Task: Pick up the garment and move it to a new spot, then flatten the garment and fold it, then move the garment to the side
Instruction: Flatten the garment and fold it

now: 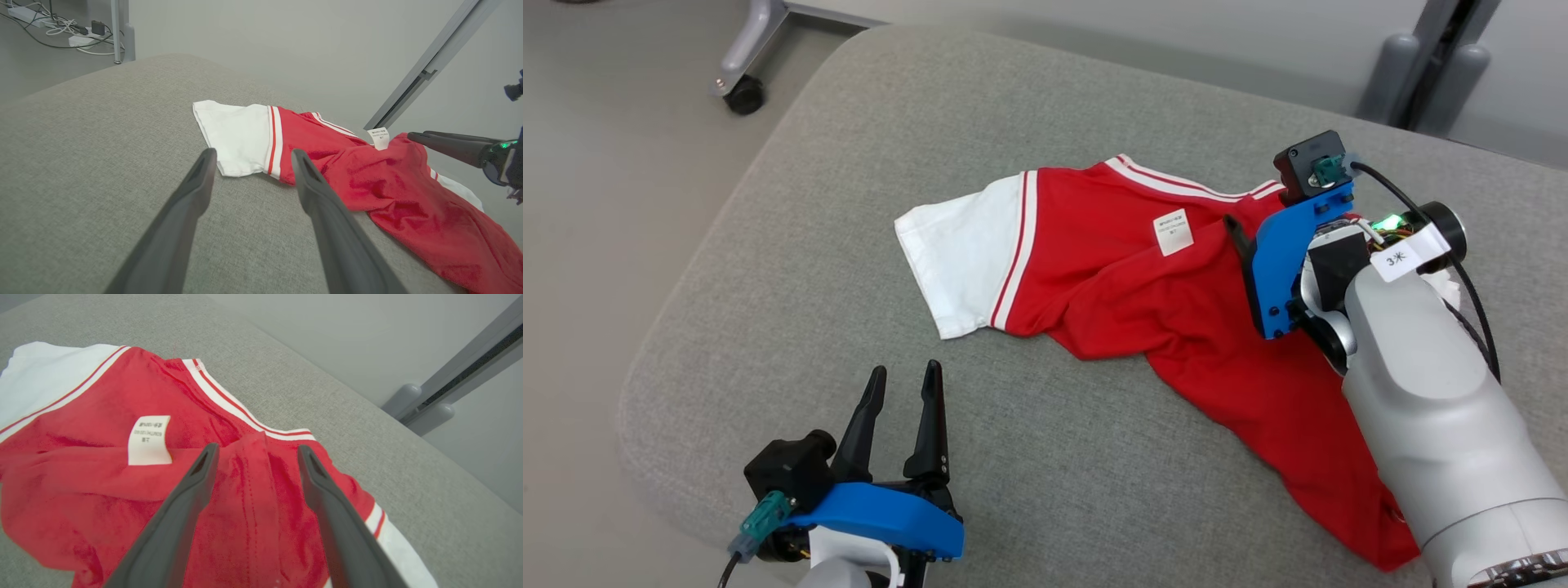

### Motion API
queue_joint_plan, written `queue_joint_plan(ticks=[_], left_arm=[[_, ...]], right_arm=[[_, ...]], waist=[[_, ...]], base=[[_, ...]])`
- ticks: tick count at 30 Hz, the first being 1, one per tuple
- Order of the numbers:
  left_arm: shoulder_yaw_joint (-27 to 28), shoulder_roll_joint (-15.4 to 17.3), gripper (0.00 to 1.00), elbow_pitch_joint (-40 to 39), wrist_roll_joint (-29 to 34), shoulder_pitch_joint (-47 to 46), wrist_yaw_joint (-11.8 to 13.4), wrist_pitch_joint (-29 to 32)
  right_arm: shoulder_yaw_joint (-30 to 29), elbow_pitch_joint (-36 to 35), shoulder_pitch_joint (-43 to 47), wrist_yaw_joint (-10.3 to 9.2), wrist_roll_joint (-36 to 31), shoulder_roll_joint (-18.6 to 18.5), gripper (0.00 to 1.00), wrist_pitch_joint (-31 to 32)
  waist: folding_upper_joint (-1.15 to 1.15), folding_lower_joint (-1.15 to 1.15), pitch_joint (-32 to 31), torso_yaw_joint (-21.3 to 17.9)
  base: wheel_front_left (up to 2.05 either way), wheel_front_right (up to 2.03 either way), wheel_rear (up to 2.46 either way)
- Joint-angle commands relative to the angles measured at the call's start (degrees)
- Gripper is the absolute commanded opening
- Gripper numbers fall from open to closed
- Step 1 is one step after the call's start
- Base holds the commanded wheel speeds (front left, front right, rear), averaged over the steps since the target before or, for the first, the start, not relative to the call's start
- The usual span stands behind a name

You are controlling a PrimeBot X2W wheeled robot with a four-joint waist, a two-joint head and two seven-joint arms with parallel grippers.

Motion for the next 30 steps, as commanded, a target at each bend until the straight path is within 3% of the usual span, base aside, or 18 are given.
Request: queue_joint_plan(ticks=[1, 10, 11, 12, 13, 14, 23, 30], left_arm=[[0.0, -0.2, 1.0, 0.3, 0.3, -0.8, -0.3, -0.4], [-0.5, -1.5, 1.0, 1.1, 1.1, -1.4, -0.9, -1.1], [-0.4, -1.5, 1.0, 1.1, 1.2, -1.5, -1.0, -1.0], [-0.3, -1.6, 1.0, 1.1, 1.2, -1.5, -1.0, -1.1], [-0.2, -1.5, 1.0, 1.1, 1.2, -1.6, -1.0, -1.1], [-0.2, -1.6, 1.0, 1.1, 1.3, -1.7, -1.1, -1.2], [0.9, -0.9, 1.0, 1.3, 1.8, -1.4, -0.7, -1.3], [1.4, 0.2, 1.0, 0.6, 2.2, -0.7, 0.0, -1.3]], right_arm=[[0.2, 1.3, -1.1, -0.01, 0.0, -0.6, 1.0, 0.7], [1.2, 9.2, -3.3, -0.01, 2.1, 0.2, 1.0, 1.9], [1.6, 9.7, -3.4, -0.01, 2.7, 0.5, 0.63, 1.6], [2.0, 10.3, -3.5, -0.01, 3.3, 0.7, 0.35, 1.4], [2.8, 10.6, -3.7, -0.01, 4.1, 0.9, 0.11, 1.1], [3.4, 10.6, -4.0, -0.01, 4.8, 1.0, 0.0, 0.4], [9.2, 8.1, -6.0, -0.01, 10.2, 0.9, 0.0, -9.9], [16.5, 1.2, -4.2, -0.01, 15.6, 0.2, 0.0, -16.4]], waist=[[0.0, -0.01, 1.6, 1.8], [0.0, -0.01, 2.1, 2.9], [0.0, -0.01, 2.2, 2.9], [0.0, -0.01, 2.2, 2.8], [0.0, -0.01, 2.3, 2.7], [0.0, -0.01, 2.3, 2.6], [0.0, -0.01, 1.8, -0.5], [0.0, -0.01, -0.5, -5.1]], base=[[0.0, 0.0, 0.0], [0.0, 0.0, 0.0], [0.0, 0.0, 0.0], [0.0, 0.0, 0.0], [0.0, 0.0, 0.0], [0.0, 0.0, 0.0], [0.0, 0.0, 0.0], [0.0, 0.0, 0.0]])
